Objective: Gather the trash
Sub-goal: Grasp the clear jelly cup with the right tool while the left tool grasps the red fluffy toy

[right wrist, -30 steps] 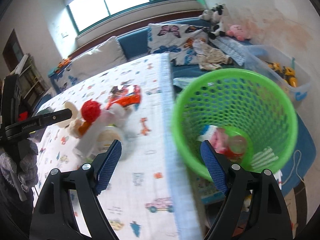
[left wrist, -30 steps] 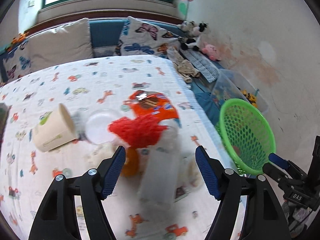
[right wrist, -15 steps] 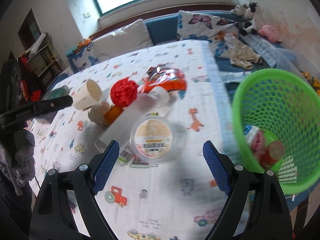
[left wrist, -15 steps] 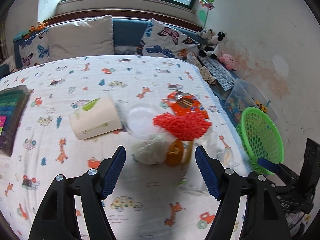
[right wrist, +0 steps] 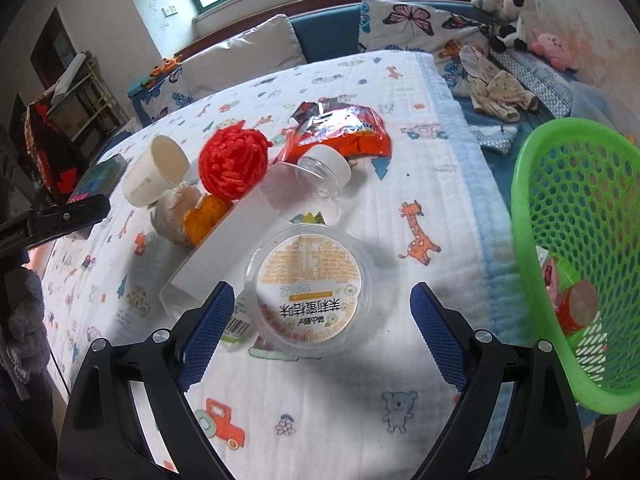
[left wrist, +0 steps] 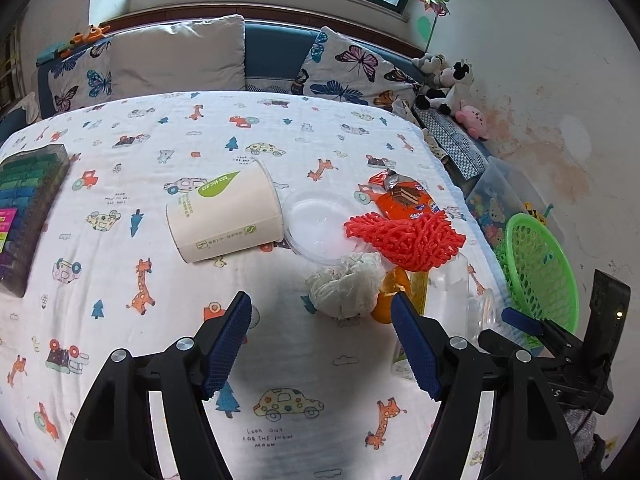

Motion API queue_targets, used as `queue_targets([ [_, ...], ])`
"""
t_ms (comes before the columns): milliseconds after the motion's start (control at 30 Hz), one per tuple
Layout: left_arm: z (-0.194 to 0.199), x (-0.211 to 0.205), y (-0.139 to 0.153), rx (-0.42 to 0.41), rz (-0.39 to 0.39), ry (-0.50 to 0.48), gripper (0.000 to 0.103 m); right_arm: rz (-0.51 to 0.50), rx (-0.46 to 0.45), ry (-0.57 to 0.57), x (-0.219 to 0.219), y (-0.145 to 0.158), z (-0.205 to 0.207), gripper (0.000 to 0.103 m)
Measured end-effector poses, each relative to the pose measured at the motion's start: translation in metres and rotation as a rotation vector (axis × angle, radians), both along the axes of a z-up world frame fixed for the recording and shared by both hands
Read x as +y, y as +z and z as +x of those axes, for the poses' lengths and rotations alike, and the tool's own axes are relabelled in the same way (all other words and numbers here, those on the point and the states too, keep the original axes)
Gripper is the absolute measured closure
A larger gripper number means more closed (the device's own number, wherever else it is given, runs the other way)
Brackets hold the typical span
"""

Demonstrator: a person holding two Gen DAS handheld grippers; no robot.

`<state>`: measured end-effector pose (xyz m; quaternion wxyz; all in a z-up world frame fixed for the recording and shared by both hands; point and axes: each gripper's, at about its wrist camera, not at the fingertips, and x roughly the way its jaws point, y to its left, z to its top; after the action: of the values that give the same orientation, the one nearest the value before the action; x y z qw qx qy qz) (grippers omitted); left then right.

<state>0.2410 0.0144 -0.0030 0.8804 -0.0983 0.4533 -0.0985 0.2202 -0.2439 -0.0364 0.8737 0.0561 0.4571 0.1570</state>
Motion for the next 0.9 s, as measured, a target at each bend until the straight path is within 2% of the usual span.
queue_targets([
  [300, 0.008, -0.019, -0.003, -0.004, 0.022, -0.054, 0.033, 0.000, 0.016, 0.015, 0.002, -0.009, 0.012, 0.014],
  [467, 0.015, -0.034, -0.002, -0.013, 0.039, -0.090, 0.033, 0.018, 0.017, 0.028, 0.001, -0.008, 0.011, 0.023],
  [567, 0.020, -0.045, -0.003, -0.015, 0.058, -0.116, 0.033, 0.017, 0.018, 0.037, 0.002, -0.007, 0.010, 0.033],
  [900, 0.039, -0.077, -0.004, -0.047, 0.119, -0.221, 0.030, 0.009, -0.005, 0.031, -0.005, 0.005, 0.000, 0.033],
])
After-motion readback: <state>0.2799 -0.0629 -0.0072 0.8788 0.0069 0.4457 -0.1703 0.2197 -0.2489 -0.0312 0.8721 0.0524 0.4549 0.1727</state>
